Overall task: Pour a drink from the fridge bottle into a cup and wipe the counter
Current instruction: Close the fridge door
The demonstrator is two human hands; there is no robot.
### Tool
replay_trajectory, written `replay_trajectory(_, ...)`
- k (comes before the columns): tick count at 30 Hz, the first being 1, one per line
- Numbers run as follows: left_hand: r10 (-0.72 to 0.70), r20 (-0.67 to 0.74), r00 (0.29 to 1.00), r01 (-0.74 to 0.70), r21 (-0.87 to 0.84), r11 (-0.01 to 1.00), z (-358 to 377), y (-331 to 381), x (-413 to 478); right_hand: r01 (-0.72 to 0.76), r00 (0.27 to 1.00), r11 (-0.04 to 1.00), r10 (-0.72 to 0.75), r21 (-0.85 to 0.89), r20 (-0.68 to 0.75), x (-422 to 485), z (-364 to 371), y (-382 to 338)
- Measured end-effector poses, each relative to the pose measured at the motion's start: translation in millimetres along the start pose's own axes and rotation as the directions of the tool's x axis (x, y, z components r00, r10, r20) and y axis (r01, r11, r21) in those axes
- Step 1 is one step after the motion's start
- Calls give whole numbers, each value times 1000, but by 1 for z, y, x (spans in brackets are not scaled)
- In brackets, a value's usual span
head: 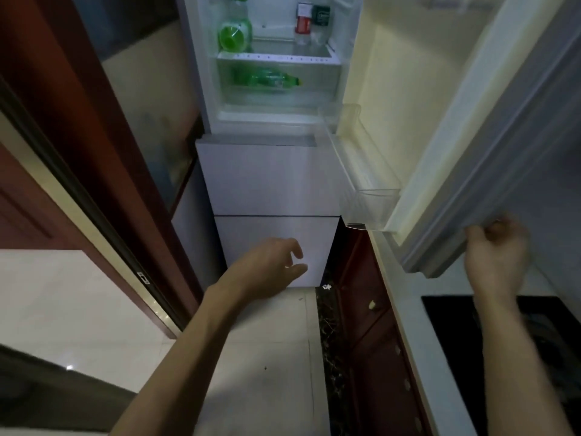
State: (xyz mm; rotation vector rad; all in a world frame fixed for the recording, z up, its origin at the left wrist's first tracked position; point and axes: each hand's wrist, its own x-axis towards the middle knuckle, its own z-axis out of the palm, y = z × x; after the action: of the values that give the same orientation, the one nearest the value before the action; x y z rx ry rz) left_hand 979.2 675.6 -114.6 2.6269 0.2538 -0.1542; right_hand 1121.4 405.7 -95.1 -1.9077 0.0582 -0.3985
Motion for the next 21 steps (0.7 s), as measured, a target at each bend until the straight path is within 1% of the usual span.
replay_trajectory(3,-19,-15,1000,19,-26,999,6,6,-5,43,998,999,-43,7,-45,-9,11,2)
replay_trajectory(4,-30,-25,999,29,-34,999,7,9,-9,52,998,998,-51,36,-21,-12,14,1)
replay_trajectory(6,-40,-37,999,37,-57,998,6,13,-13,63,997,994,-67,88,49,-13,21,0)
replay_trajectory(8,-61,-73,995,56,-75,996,3,14,-19,58,985,991,-76,121,152,-16,30,-6)
replay_trajectory(10,-86,-118,989,71,-128,989,-1,12,-23,56,959,985,-98,160,267,-24,39,-13)
replay_trajectory(12,-111,-169,979,72,-224,972,-6,8,-25,95,921,983,-147,159,361,-31,49,-19)
replay_trajectory(15,-161,-255,954,39,-424,905,-15,2,-24,140,869,980,-190,140,456,-36,66,-22)
replay_trajectory(17,-207,-294,933,24,-524,851,-22,-4,-21,163,841,980,-200,116,503,-38,77,-24)
replay_trajectory(21,-276,-297,914,13,-658,753,-38,-29,-9,213,798,973,-227,90,559,-44,98,-31)
